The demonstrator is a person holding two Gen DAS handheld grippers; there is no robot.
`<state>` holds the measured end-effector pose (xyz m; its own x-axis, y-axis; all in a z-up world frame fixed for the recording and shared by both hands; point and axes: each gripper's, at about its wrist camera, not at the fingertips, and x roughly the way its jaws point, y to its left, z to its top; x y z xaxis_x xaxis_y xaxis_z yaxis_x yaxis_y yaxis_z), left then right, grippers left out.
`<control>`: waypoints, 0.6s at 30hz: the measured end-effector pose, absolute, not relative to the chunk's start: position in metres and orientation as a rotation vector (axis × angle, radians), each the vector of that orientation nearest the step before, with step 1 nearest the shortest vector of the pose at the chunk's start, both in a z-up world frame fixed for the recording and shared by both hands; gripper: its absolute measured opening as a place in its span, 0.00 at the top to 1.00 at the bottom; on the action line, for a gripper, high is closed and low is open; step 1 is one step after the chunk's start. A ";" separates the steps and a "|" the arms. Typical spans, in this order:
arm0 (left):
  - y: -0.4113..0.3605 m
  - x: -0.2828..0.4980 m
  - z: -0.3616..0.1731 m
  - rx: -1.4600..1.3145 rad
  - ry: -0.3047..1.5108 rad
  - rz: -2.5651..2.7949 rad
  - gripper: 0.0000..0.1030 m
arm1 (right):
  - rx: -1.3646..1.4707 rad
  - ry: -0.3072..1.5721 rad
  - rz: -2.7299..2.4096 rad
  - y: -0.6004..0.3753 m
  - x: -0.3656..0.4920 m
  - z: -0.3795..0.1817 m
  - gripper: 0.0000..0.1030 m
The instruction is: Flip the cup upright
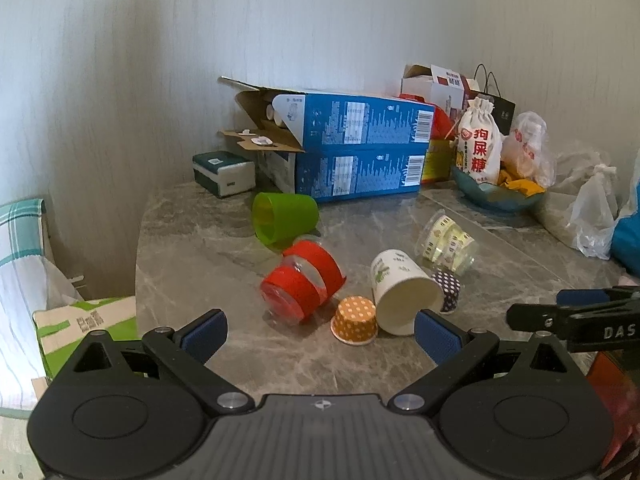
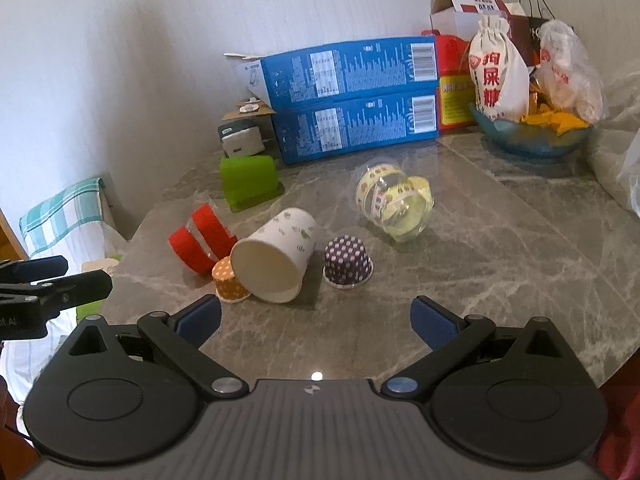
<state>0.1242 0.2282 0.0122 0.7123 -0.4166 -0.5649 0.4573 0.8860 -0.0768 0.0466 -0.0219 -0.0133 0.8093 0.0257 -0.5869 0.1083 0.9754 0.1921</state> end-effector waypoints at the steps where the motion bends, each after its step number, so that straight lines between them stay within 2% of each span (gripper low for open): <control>1: 0.228 0.129 0.013 0.077 0.606 -0.484 0.02 | 0.219 0.623 -0.047 -0.022 0.047 -0.011 0.01; 4: 0.222 0.154 0.017 0.137 0.601 -0.506 0.00 | 0.219 0.613 -0.043 -0.022 0.051 -0.008 0.01; 10: 0.200 0.227 0.010 0.286 0.748 -0.620 0.00 | 0.225 0.620 -0.022 -0.020 0.050 -0.010 0.01; 18: 0.162 0.266 -0.005 0.426 0.839 -0.696 0.01 | 0.277 0.638 -0.026 -0.031 0.043 -0.012 0.01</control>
<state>0.2657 0.1620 -0.0049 0.4708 -0.3881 -0.7923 0.7066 0.7036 0.0753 0.0434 -0.0311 -0.0123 0.8045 0.0609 -0.5909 0.1088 0.9628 0.2474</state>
